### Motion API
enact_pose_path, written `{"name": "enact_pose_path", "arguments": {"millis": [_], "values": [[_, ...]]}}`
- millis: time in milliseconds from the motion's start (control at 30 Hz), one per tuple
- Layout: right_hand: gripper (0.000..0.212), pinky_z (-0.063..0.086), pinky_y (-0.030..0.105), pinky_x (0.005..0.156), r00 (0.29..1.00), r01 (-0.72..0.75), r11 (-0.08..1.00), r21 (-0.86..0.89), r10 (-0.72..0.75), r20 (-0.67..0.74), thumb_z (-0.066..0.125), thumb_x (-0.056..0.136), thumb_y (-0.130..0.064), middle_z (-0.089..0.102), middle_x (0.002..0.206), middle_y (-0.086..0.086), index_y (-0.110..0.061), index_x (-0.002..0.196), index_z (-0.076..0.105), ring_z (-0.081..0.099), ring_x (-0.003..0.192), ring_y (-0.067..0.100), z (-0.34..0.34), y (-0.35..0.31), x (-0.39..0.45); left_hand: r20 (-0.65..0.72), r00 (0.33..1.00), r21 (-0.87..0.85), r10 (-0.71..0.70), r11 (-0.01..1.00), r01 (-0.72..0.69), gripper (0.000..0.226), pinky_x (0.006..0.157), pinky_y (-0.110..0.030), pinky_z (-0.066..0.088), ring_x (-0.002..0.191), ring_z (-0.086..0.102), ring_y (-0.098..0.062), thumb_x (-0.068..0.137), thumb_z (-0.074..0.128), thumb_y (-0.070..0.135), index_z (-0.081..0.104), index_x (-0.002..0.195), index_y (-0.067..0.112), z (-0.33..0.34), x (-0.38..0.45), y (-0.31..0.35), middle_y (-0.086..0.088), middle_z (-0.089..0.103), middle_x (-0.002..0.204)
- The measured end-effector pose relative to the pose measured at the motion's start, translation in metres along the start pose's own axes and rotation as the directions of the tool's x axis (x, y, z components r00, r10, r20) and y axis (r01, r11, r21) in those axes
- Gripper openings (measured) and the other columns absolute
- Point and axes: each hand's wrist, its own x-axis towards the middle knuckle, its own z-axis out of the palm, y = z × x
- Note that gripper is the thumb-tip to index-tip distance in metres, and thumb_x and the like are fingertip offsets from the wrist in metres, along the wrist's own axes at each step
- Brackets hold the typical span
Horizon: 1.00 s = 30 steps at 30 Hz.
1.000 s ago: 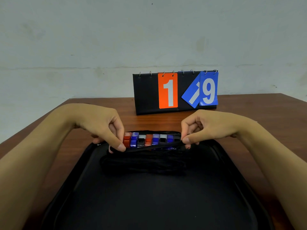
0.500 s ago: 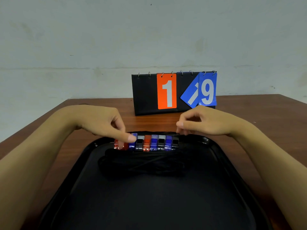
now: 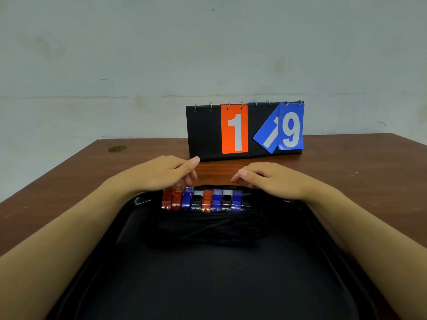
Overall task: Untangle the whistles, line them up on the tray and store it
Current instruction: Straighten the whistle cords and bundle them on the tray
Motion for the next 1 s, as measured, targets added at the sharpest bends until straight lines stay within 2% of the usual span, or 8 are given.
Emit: {"name": "enact_pose_path", "arguments": {"millis": [100,200,400,533,667,867,1000], "values": [[0.033,0.05,0.026,0.097,1.0,0.0,1.0,0.026,0.0,-0.013,0.039,0.104,-0.052,0.067,0.114,-0.019,-0.036,0.115,0.065,0.062,0.104,-0.005,-0.001,0.001,0.001,0.006,1.0,-0.035,-0.014,0.999,0.015,0.073,0.087,-0.026,0.054,0.092,0.071,-0.005,0.089,0.017,0.075,0.072,0.101,0.028,0.0,0.0,0.005,0.012,0.076,0.099],[0.045,0.052,0.036,0.1,0.999,-0.048,0.998,0.044,0.048,-0.016,0.032,0.102,-0.06,0.07,0.108,-0.015,-0.034,0.107,0.069,0.066,0.102,0.003,-0.002,0.0,0.0,0.028,0.999,-0.017,-0.038,0.999,0.038,0.076,0.096,-0.033,0.054,0.095,0.07,-0.007,0.09,0.015,0.075,0.075,0.092,0.029,-0.001,-0.001,0.005,0.01,0.075,0.103],[0.062,0.045,0.031,0.1,0.994,-0.11,0.994,0.0,0.11,0.025,0.022,0.096,-0.068,0.068,0.107,-0.016,-0.032,0.1,0.073,0.061,0.102,0.002,-0.002,-0.006,-0.001,0.053,0.996,0.059,-0.076,0.996,0.073,0.083,0.103,-0.035,0.049,0.097,0.065,-0.003,0.086,0.009,0.076,0.078,0.089,0.029,-0.001,-0.002,0.009,0.004,0.075,0.108],[0.07,0.043,0.034,0.106,0.992,-0.126,0.992,-0.014,0.126,0.023,0.018,0.09,-0.073,0.066,0.115,-0.013,-0.032,0.101,0.074,0.059,0.109,0.004,-0.002,-0.008,-0.001,0.059,0.995,0.054,-0.078,0.996,0.075,0.08,0.104,-0.036,0.048,0.095,0.064,0.0,0.087,0.01,0.076,0.076,0.087,0.03,-0.001,-0.002,0.01,0.008,0.074,0.107],[0.074,0.042,0.037,0.108,0.991,-0.131,0.991,0.0,0.131,0.03,0.017,0.089,-0.076,0.063,0.119,-0.013,-0.035,0.106,0.076,0.058,0.111,0.005,-0.001,-0.007,-0.001,0.063,0.995,0.053,-0.073,0.996,0.07,0.083,0.1,-0.032,0.049,0.095,0.065,-0.002,0.087,0.011,0.074,0.079,0.095,0.028,-0.003,-0.004,0.011,0.005,0.074,0.109],[0.074,0.043,0.034,0.108,0.991,-0.133,0.991,-0.003,0.133,-0.002,0.019,0.09,-0.073,0.063,0.123,-0.011,-0.03,0.115,0.074,0.058,0.116,0.008,-0.002,-0.007,-0.002,0.053,0.998,-0.05,-0.029,0.998,0.031,0.076,0.102,-0.034,0.054,0.102,0.068,-0.002,0.09,0.013,0.074,0.075,0.107,0.033,-0.002,-0.005,0.009,0.013,0.072,0.113],[0.055,0.043,0.026,0.101,0.986,-0.066,0.997,0.037,0.071,-0.148,0.027,0.104,-0.058,0.062,0.117,-0.014,-0.03,0.119,0.072,0.058,0.112,0.001,-0.003,-0.011,-0.002,0.027,0.999,-0.119,0.019,0.993,-0.015,0.07,0.108,-0.039,0.05,0.116,0.062,-0.001,0.096,0.014,0.072,0.075,0.104,0.039,0.0,-0.005,0.008,0.014,0.068,0.123]]}}
